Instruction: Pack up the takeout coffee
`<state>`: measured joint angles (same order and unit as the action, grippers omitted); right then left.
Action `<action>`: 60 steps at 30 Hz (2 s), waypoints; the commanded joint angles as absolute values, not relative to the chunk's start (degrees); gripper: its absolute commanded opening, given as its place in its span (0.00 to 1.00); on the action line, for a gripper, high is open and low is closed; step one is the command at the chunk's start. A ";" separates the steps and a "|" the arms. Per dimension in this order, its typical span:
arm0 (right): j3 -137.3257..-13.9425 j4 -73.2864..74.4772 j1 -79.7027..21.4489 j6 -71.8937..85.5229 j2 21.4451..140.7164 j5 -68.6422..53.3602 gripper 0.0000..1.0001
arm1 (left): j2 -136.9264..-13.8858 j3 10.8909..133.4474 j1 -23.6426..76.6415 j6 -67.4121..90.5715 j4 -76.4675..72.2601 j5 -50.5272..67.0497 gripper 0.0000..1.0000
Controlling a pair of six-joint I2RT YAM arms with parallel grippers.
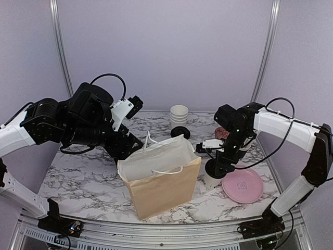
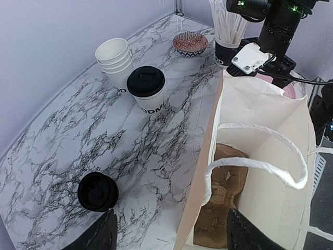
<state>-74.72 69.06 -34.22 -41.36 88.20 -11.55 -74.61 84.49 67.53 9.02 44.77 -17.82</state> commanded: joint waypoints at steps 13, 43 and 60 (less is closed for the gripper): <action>-75.53 68.41 -35.86 -41.43 88.97 -7.57 0.82 | -74.70 83.64 66.80 9.05 43.94 -16.64 0.72; -91.92 68.33 -34.59 -41.49 80.90 -11.34 0.56 | -83.45 91.08 64.98 6.11 51.10 -7.24 0.57; -114.30 72.52 -31.70 -45.73 73.03 -37.44 0.55 | -87.71 96.15 63.15 5.17 52.88 -5.66 0.11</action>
<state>-111.50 66.76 -30.96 -42.76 73.28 -25.82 -86.08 93.06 63.59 5.69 51.57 -6.63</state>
